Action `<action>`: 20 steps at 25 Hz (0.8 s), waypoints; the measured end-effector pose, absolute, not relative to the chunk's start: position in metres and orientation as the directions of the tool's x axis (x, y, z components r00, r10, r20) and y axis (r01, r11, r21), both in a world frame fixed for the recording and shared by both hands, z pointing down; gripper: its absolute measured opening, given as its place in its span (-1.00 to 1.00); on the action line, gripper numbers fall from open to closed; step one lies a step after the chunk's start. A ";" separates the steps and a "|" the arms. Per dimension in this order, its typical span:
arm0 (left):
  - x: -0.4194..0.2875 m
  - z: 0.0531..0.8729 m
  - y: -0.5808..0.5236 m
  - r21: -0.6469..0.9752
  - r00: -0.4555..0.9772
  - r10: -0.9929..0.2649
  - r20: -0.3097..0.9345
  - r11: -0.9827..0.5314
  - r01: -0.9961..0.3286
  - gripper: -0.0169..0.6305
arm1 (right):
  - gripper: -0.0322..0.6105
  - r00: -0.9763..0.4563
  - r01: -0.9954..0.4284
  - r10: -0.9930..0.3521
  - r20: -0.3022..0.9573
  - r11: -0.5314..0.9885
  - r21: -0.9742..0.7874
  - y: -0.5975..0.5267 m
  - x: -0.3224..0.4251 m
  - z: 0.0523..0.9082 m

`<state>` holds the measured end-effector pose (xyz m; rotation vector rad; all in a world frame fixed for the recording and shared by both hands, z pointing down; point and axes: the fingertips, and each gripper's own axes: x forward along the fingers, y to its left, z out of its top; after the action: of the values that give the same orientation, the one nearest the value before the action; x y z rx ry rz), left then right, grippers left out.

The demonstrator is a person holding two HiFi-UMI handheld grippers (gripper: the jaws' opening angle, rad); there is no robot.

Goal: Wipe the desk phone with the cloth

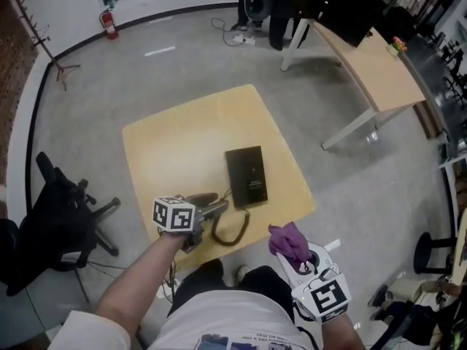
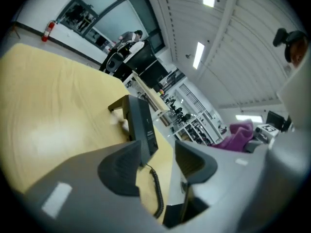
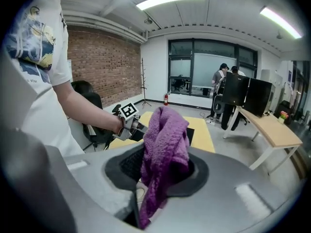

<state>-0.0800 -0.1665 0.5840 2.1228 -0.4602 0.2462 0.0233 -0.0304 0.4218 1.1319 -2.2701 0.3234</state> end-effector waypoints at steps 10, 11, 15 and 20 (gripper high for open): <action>-0.039 0.639 -0.239 0.866 0.935 -0.186 0.301 -0.358 -0.350 -0.10 | -0.57 -0.410 -0.830 -0.647 0.643 0.557 0.031 -0.042 0.051 0.422; -0.035 0.641 -0.240 0.881 0.942 -0.182 0.282 -0.339 -0.330 -0.10 | -0.57 -0.405 -0.835 -0.647 0.646 0.550 0.027 -0.041 0.055 0.422; -0.022 0.636 -0.246 0.932 0.970 -0.168 0.178 -0.289 -0.221 -0.11 | -0.57 -0.384 -0.852 -0.642 0.663 0.524 0.015 -0.038 0.068 0.426; -0.014 0.635 -0.245 0.952 0.982 -0.132 0.137 -0.257 -0.168 -0.39 | -0.57 -0.381 -0.853 -0.635 0.672 0.521 0.008 -0.039 0.076 0.429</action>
<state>-0.0142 -0.2453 0.6354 1.8358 -0.2186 0.0346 0.0761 -0.0394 0.4286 1.2057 -2.1408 0.4553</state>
